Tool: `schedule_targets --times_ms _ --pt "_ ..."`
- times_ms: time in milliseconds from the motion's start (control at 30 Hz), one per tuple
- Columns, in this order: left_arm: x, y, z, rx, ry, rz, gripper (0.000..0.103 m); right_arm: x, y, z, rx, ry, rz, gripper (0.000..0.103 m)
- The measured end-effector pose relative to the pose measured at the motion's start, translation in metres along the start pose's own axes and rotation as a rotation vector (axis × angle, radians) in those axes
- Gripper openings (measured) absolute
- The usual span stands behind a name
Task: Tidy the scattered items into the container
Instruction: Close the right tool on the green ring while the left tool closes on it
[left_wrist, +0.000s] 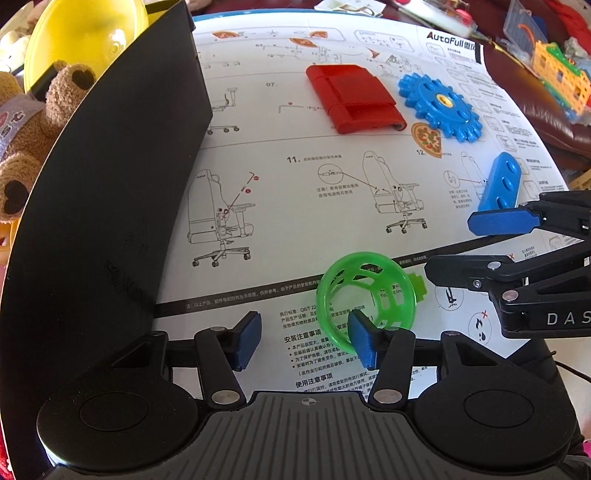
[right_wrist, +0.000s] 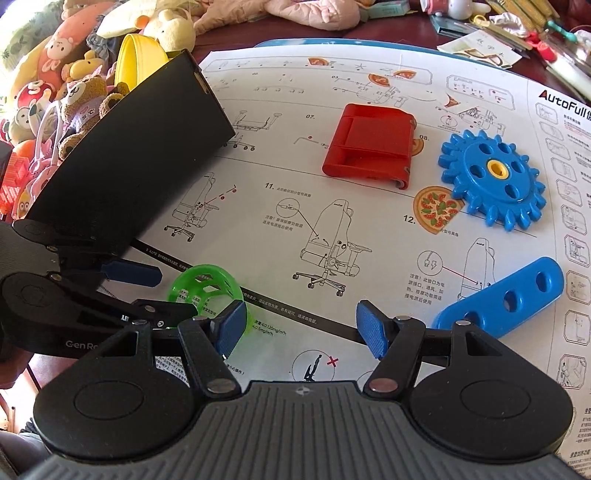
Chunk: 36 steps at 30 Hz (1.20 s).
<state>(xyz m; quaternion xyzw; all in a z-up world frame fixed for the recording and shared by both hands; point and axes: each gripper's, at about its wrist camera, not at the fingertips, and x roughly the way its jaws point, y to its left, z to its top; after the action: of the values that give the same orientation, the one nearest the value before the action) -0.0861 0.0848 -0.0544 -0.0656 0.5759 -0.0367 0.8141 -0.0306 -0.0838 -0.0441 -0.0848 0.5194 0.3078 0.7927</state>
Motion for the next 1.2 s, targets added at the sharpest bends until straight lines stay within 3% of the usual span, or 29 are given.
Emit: schedule_targets --times_ms 200,333,600,700,967,1033,1133,1167,1200 --pt "0.001 0.001 0.0 0.001 -0.006 -0.005 0.065 0.002 0.015 0.006 -0.034 -0.003 0.043 0.062" --pt "0.002 0.002 -0.001 0.011 -0.007 0.012 0.064 0.013 0.022 0.006 -0.057 0.029 0.055 0.045" --pt "-0.004 0.006 -0.01 0.047 -0.021 0.007 0.068 0.025 0.021 0.006 -0.022 0.064 0.108 0.039" --pt "-0.004 0.006 -0.014 0.054 -0.029 -0.001 0.07 0.03 0.022 0.006 -0.018 0.082 0.151 0.019" --pt "0.001 0.004 -0.015 0.078 -0.024 0.005 0.069 0.029 0.024 0.004 -0.032 0.087 0.158 0.017" --pt "0.002 0.002 -0.015 0.095 -0.028 0.015 0.054 0.028 0.023 0.003 -0.029 0.088 0.162 0.017" --pt "0.002 -0.004 -0.014 0.123 -0.03 -0.024 0.014 0.027 0.023 0.004 -0.022 0.091 0.178 0.017" --pt "0.003 -0.006 -0.014 0.126 -0.026 -0.03 0.007 0.026 0.024 0.004 -0.026 0.091 0.18 0.018" --pt "0.004 -0.01 -0.015 0.14 -0.032 -0.015 0.007 0.026 0.025 0.005 -0.035 0.09 0.171 0.018"
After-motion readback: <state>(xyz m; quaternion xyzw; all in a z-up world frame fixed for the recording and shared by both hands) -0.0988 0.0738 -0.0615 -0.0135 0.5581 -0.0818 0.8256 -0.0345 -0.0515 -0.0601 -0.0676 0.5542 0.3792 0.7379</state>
